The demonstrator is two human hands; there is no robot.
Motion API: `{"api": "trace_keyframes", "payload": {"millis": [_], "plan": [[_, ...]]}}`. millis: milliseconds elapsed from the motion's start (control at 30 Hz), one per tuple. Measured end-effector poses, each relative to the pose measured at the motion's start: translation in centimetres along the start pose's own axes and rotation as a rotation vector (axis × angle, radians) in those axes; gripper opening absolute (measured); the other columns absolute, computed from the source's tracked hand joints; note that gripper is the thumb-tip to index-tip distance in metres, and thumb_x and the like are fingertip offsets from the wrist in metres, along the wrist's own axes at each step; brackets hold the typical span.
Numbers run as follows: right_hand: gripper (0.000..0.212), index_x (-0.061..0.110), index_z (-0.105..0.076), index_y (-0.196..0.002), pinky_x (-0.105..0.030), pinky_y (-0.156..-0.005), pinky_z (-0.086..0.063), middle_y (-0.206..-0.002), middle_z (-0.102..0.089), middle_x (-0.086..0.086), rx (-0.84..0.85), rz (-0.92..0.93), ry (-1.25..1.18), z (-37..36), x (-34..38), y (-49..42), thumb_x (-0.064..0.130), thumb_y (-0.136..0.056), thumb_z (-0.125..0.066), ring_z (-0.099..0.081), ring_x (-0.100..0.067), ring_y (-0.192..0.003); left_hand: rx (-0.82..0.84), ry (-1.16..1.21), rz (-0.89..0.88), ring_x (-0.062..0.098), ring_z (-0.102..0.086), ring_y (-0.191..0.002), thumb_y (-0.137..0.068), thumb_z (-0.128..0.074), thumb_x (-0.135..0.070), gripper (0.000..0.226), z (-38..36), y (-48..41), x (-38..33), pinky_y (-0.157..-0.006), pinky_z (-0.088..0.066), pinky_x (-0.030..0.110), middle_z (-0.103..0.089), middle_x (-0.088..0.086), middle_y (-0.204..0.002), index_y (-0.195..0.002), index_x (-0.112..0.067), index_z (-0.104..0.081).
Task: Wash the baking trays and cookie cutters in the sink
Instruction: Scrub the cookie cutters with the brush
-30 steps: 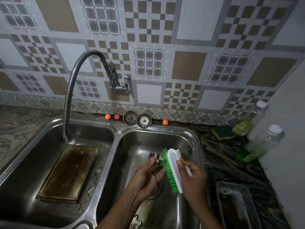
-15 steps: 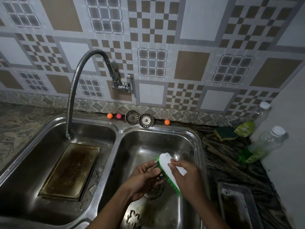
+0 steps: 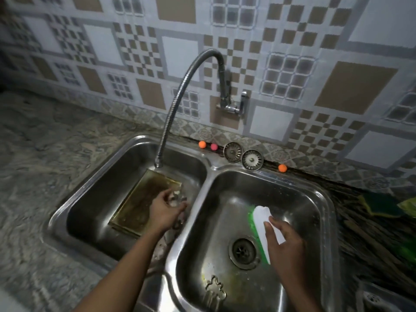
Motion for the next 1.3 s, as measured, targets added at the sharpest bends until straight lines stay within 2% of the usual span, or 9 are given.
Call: {"api": "trace_keyframes", "payload": {"millis": [100,200,467,600,767,900,1033,1133,1300], "plan": [[0.013,0.011,-0.075,-0.098,-0.023,-0.082,-0.041,-0.094,-0.066,0.01,0.035,-0.035,0.011,-0.5,-1.0,0.3,0.012,-0.085,-0.072,-0.061,-0.011,-0.092,0.095,-0.459,0.043,0.025,-0.068,-0.09,-0.069,-0.086,-0.032,0.04,1.6,-2.0,5.1,-0.075,-0.05,0.029,-0.072,0.008,-0.095,-0.099,-0.013,-0.068],[0.013,0.016,-0.074,-0.098,-0.025,-0.081,-0.041,-0.095,-0.065,0.009,0.056,-0.075,0.053,-0.5,-1.7,0.8,0.015,-0.085,-0.072,-0.058,-0.011,-0.092,0.269,-0.686,0.079,0.026,-0.067,-0.089,-0.075,-0.078,-0.033,0.03,1.3,-2.4,8.9,-0.072,-0.051,0.03,-0.072,0.01,-0.095,-0.093,-0.012,-0.065],[0.014,0.017,-0.074,-0.099,-0.026,-0.082,-0.042,-0.097,-0.067,0.008,0.076,-0.1,0.059,-0.9,-2.4,1.1,0.016,-0.085,-0.072,-0.059,-0.009,-0.092,0.307,-0.727,0.091,0.021,-0.065,-0.076,-0.073,-0.07,-0.02,0.022,0.4,-2.2,11.5,-0.063,-0.051,0.027,-0.071,0.01,-0.089,-0.093,-0.01,-0.066],[0.013,0.02,-0.072,-0.099,-0.021,-0.085,-0.041,-0.104,-0.065,0.011,0.089,-0.081,0.039,-0.8,-1.6,1.1,0.015,-0.088,-0.069,-0.058,-0.006,-0.098,0.201,-0.686,0.031,0.027,-0.068,-0.083,-0.081,-0.066,-0.042,0.032,0.7,-2.4,9.9,-0.072,-0.056,0.033,-0.072,0.01,-0.092,-0.097,-0.014,-0.064],[0.019,0.018,-0.07,-0.11,-0.02,-0.09,-0.044,-0.112,-0.064,0.011,0.037,-0.108,-0.016,1.0,-0.9,1.0,0.018,-0.091,-0.065,-0.058,-0.003,-0.105,0.038,-0.684,-0.389,0.027,-0.06,-0.098,-0.085,-0.062,-0.048,0.038,-1.4,1.4,2.8,-0.081,-0.053,0.039,-0.064,0.005,-0.107,-0.114,-0.024,-0.064],[0.022,0.012,-0.069,-0.113,-0.013,-0.088,-0.042,-0.111,-0.064,0.01,-0.091,-0.081,-0.019,4.8,-0.8,0.7,0.015,-0.092,-0.064,-0.059,-0.005,-0.106,0.202,-0.698,-0.657,0.025,-0.06,-0.1,-0.081,-0.069,-0.043,0.042,-5.7,6.1,0.1,-0.084,-0.051,0.037,-0.063,0.004,-0.11,-0.116,-0.022,-0.064],[0.021,0.006,-0.069,-0.111,0.002,-0.08,-0.036,-0.109,-0.065,0.003,-0.288,-0.047,0.037,11.1,-1.3,1.3,0.012,-0.092,-0.064,-0.054,0.005,-0.098,0.691,-0.978,-0.53,0.022,-0.059,-0.111,-0.081,-0.07,-0.035,0.05,-11.0,9.6,3.5,-0.091,-0.052,0.037,-0.055,0.0,-0.125,-0.128,-0.028,-0.055],[0.022,0.008,-0.07,-0.112,-0.009,-0.082,-0.039,-0.114,-0.068,-0.001,-0.378,-0.095,0.132,16.1,-2.6,2.2,0.018,-0.092,-0.064,-0.058,-0.004,-0.101,0.919,-1.251,-0.534,0.03,-0.055,-0.115,-0.087,-0.063,-0.03,0.047,-13.6,11.4,7.2,-0.093,-0.05,0.044,-0.047,0.008,-0.129,-0.132,-0.024,-0.049],[0.024,0.01,-0.071,-0.112,-0.023,-0.084,-0.042,-0.115,-0.07,-0.009,-0.447,-0.198,0.238,20.4,-5.9,5.0,0.019,-0.09,-0.066,-0.062,-0.019,-0.103,0.966,-1.337,-0.499,0.032,-0.057,-0.113,-0.093,-0.05,-0.035,0.043,-14.8,12.5,10.7,-0.09,-0.047,0.041,-0.05,0.01,-0.126,-0.129,-0.013,-0.045]]}}
Point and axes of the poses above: each hand's wrist, its own y-axis away from the middle knuckle, its own z-axis out of the back of the hand, x = y × z, the point moved 2 cm from there along -y, towards the middle knuckle
